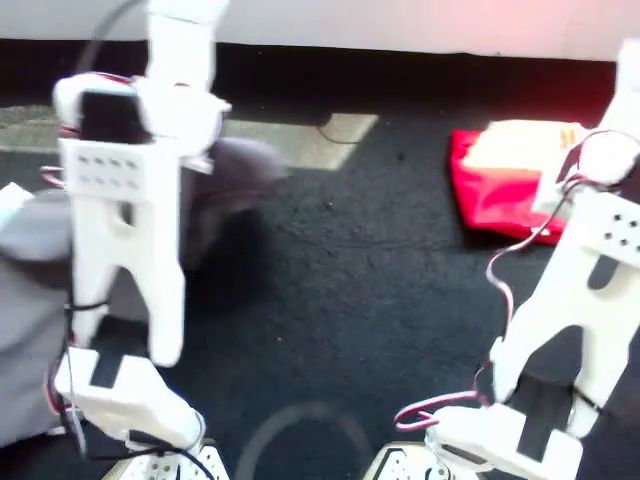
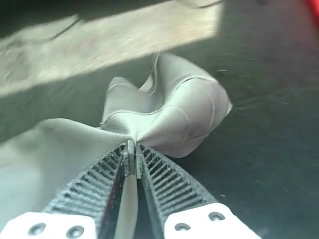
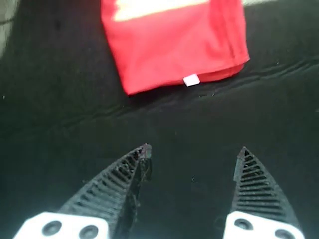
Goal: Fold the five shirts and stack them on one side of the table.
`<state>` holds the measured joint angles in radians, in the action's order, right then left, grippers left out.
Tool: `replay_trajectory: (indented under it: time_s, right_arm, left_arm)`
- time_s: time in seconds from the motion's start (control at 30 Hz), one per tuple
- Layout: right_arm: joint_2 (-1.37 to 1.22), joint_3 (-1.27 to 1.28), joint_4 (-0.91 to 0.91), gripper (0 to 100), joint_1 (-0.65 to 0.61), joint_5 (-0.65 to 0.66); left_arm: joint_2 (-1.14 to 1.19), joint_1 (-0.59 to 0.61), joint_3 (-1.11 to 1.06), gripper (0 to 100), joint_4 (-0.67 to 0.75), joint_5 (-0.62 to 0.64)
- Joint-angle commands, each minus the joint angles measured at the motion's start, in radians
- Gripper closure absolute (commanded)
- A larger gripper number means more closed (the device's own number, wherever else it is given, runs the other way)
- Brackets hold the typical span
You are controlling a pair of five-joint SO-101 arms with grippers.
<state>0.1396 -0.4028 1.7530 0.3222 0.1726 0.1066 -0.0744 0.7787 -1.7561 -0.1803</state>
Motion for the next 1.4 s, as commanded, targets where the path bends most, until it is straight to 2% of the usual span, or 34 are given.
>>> replay_trajectory:
  time_s: [0.0, 0.1, 0.2, 0.33, 0.47, 0.6, 0.7, 0.83, 0.93, 1.07, 1.23, 1.37]
  right_arm:
    - [0.125, 0.162, -0.024, 73.5, -0.064, -0.015]
    - [0.213, 0.277, -0.071, 73.5, -0.108, -0.017]
    - [0.303, 0.387, -0.116, 73.5, -0.148, -0.017]
    - [0.418, 0.539, -0.179, 73.5, -0.197, -0.017]
    - [0.510, 0.690, -0.251, 73.5, -0.240, -0.017]
    - [0.568, 0.832, -0.328, 73.5, -0.298, -0.017]
    - [0.582, 0.901, -0.363, 73.5, -0.377, -0.017]
    - [0.581, 0.934, -0.389, 73.5, -0.550, -0.017]
    - [0.578, 0.969, -0.463, 73.3, -0.647, -0.017]
    - [0.578, 1.044, -0.553, 73.2, -0.714, -0.017]
    - [0.578, 1.135, -0.562, 72.9, -0.865, -0.017]
    - [0.578, 1.205, -0.642, 65.7, -0.955, -0.029]
  left_arm:
    - [-0.071, -0.216, 0.041, 99, 0.017, 0.009]
    - [-0.071, -0.329, 0.038, 99, 0.064, 0.009]
    - [-0.071, -0.383, 0.038, 99, 0.129, 0.011]
    - [-0.071, -0.386, 0.041, 91, 0.186, 0.012]
    - [-0.084, -0.341, 0.042, 81, 0.172, 0.114]
    - [-0.084, -0.200, 0.042, 80, 0.064, 0.132]
    - [-0.084, -0.027, 0.021, 80, -0.025, 0.132]
    - [-0.107, 0.268, -0.065, 80, -0.025, 0.132]
    - [-0.147, 0.418, -0.180, 80, -0.025, 0.084]
    - [-0.234, 0.542, -0.455, 80, -0.023, -0.038]
    - [-0.367, 0.677, -0.760, 80, 0.014, -0.123]
    - [-0.501, 0.806, -0.924, 80, 0.078, -0.192]
